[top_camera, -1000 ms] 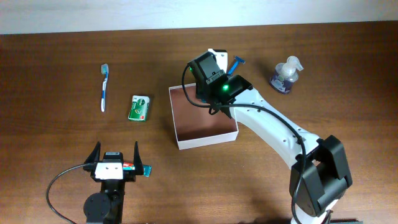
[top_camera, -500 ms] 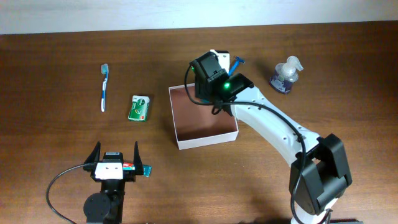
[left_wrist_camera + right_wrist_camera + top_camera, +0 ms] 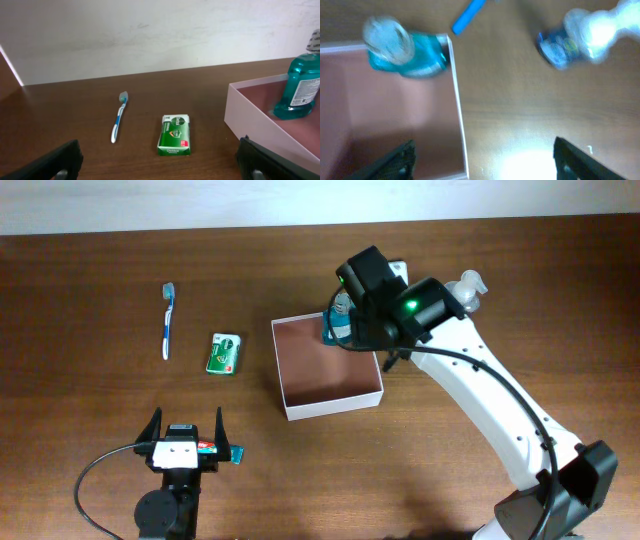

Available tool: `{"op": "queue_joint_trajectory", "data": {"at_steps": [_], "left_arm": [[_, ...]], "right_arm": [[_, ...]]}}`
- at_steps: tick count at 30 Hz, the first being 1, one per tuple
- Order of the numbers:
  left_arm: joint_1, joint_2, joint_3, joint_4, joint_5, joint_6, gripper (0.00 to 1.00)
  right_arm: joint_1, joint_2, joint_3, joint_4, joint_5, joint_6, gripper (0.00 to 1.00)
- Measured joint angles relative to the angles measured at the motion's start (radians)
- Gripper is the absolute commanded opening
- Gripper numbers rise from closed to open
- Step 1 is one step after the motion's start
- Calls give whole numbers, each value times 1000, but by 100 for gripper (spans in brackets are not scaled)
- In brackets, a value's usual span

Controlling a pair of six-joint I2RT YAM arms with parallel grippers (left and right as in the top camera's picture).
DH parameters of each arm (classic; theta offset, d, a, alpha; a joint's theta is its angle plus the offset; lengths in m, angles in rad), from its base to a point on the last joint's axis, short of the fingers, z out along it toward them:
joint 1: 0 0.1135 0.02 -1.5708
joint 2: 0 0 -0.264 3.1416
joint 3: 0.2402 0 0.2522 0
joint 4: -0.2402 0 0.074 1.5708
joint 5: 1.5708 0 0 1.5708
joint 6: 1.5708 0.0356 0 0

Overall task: Pack container
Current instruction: 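Lower the mouthwash bottle into the box and open the right gripper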

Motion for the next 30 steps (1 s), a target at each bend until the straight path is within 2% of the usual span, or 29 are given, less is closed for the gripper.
{"op": "queue_joint_trajectory", "data": {"at_steps": [2,4,5,12,21,30], "left_arm": [[0,0,0,0,0,0,99],[0,0,0,0,0,0,99],[0,0,0,0,0,0,99],[0,0,0,0,0,0,99],[0,0,0,0,0,0,99],[0,0,0,0,0,0,99]], "right_arm": [[0,1,-9,-54,-14,0,40],[0,1,-24,-77,-30,-3,11],[0,1,-31,-82,-36,-6,4],[-1,1,-110,-52,-55,-10,4],[-1,3,-263,70,-84,-18,4],[-1,6,-278,128,-195,-92,4]]}}
